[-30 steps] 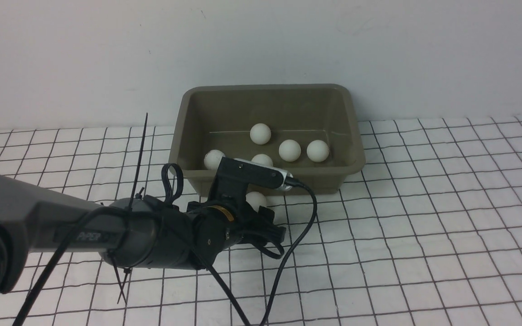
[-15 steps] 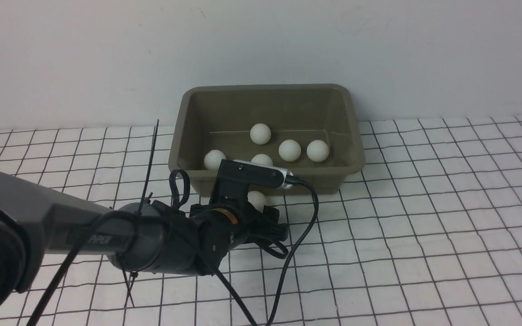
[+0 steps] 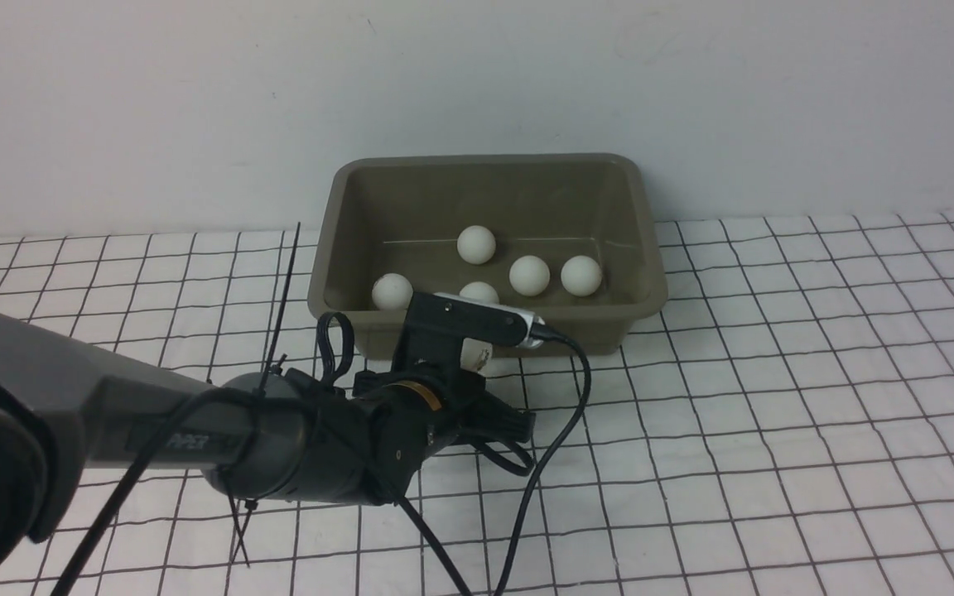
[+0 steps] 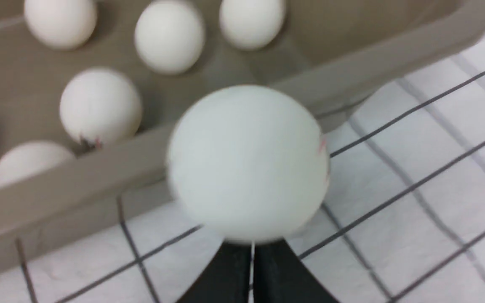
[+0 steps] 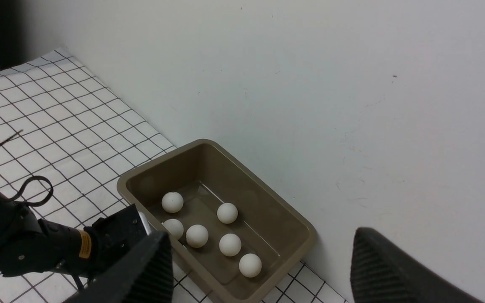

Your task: Put the table tennis balls into the box on the white checkered tablecloth.

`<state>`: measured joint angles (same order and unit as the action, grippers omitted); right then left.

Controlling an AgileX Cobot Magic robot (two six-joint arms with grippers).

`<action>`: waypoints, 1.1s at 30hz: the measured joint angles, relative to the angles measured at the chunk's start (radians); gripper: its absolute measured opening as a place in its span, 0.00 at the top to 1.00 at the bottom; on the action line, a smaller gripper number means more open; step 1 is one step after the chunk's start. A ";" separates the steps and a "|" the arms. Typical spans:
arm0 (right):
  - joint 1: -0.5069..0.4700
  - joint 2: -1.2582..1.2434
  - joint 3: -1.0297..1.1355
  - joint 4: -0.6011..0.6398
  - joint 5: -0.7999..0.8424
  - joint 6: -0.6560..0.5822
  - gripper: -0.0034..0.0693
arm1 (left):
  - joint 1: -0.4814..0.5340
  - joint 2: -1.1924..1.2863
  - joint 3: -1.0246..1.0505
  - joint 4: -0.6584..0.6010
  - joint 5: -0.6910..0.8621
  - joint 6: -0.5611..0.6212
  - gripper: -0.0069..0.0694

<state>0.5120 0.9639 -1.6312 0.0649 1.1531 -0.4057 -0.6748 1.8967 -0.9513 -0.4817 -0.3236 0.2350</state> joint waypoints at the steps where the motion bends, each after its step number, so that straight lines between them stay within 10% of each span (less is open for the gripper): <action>1: 0.000 0.000 0.000 -0.008 0.000 0.000 0.25 | -0.003 -0.010 0.000 0.000 0.005 0.002 0.91; 20: 0.000 0.049 -0.003 -0.207 0.103 0.151 0.25 | 0.007 -0.079 0.000 0.004 0.090 0.066 0.91; 33: -0.077 0.039 0.373 -0.254 0.119 0.496 0.30 | 0.081 -0.625 0.002 0.002 0.379 0.177 0.35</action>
<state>0.4353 1.0028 -1.2579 -0.1889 1.2725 0.0907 -0.5943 1.2713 -0.9491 -0.4795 0.0550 0.4118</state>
